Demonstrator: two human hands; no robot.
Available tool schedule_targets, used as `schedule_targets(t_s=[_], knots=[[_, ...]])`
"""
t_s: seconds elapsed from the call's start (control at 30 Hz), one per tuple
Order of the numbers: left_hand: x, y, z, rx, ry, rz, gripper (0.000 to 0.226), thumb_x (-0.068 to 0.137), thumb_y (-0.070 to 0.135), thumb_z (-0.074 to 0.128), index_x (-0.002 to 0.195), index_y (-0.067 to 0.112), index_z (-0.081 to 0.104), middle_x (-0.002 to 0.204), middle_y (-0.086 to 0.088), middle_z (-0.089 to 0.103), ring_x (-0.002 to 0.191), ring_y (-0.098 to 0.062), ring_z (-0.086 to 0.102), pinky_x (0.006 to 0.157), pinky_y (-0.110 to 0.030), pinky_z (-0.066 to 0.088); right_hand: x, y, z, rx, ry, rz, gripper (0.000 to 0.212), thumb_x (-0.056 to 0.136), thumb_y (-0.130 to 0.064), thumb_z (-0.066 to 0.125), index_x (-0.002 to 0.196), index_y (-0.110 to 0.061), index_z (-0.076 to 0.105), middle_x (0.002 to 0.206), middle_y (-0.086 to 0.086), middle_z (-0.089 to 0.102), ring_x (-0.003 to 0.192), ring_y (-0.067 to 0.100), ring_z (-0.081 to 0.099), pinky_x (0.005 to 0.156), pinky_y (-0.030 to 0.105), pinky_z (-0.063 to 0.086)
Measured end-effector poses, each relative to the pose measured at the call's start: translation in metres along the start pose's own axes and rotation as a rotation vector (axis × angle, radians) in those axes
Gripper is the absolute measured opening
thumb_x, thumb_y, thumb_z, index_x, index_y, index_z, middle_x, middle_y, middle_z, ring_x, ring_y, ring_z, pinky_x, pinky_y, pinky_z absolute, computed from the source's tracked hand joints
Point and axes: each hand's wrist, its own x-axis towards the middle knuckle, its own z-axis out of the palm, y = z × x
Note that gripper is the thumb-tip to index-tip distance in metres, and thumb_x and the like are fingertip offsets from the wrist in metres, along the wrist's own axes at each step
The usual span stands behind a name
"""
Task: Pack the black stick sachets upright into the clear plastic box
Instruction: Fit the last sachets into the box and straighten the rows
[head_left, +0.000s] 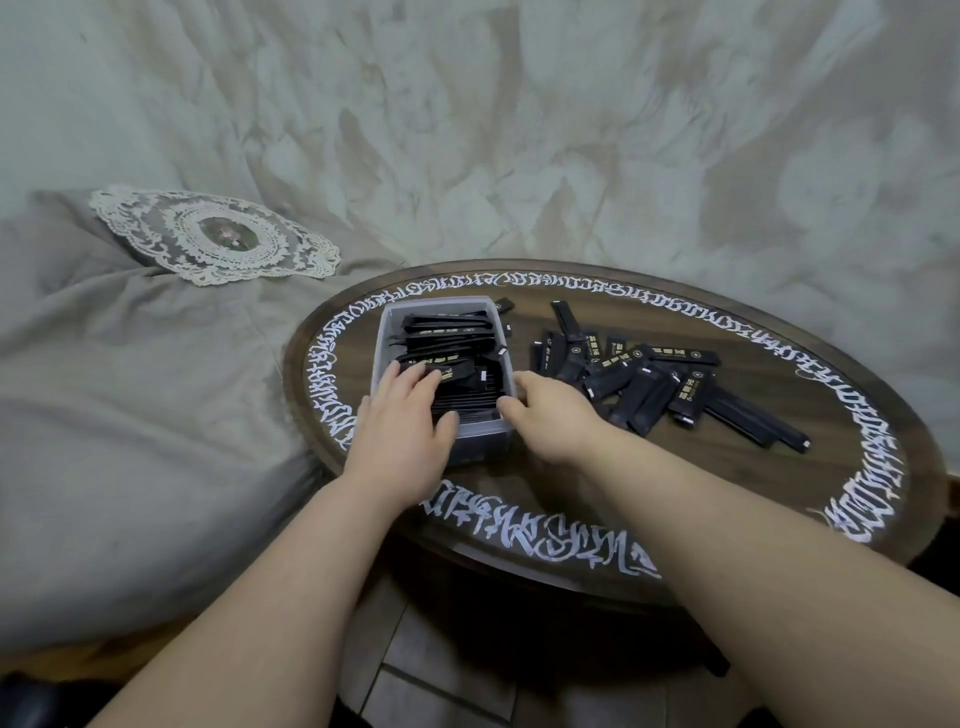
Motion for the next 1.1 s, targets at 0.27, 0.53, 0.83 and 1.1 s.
schedule_targets(t_s=[0.27,0.53,0.83,1.1], knots=[[0.005,-0.018,-0.003,0.198,-0.021,-0.05,0.069,0.09,0.063,0.043,0.149,0.03,0.029,0.157,0.011,0.021,0.148,-0.016,-0.001,0.114,-0.059,0.004,0.023,-0.018,0.014,0.037,-0.069,-0.058,0.041,0.1,-0.038,0.037,0.135,-0.017,0.042,0.13,0.006,0.057,0.116,0.028,0.052,0.092,0.035,0.041],[0.029,-0.021,-0.001,0.196,0.146,0.125,0.054,0.089,0.037,0.061,0.138,0.018,0.049,0.149,-0.001,0.04,0.147,-0.025,0.015,0.114,-0.058,0.014,0.053,0.011,-0.009,-0.117,-0.018,-0.075,0.058,0.098,-0.044,0.039,0.149,-0.021,0.024,0.149,0.006,0.039,0.135,0.026,0.039,0.107,0.036,0.034],[0.074,0.065,0.043,-0.057,0.077,0.284,0.058,0.095,0.006,0.041,0.15,0.007,0.023,0.159,-0.006,0.018,0.146,-0.016,0.013,0.119,-0.027,0.013,0.086,0.07,-0.034,-0.331,0.071,-0.046,0.068,0.094,-0.053,0.042,0.15,-0.02,0.022,0.158,0.004,0.018,0.146,0.025,0.01,0.117,0.047,0.018],[0.137,0.112,0.081,0.06,-0.086,0.18,0.068,0.093,0.008,0.046,0.152,0.008,0.011,0.161,-0.008,-0.001,0.148,-0.023,-0.005,0.12,-0.037,0.011,0.109,0.121,-0.044,-0.405,0.009,0.155,0.067,0.092,-0.063,0.029,0.151,-0.036,0.01,0.161,-0.002,-0.002,0.147,0.027,-0.006,0.113,0.062,0.006]])
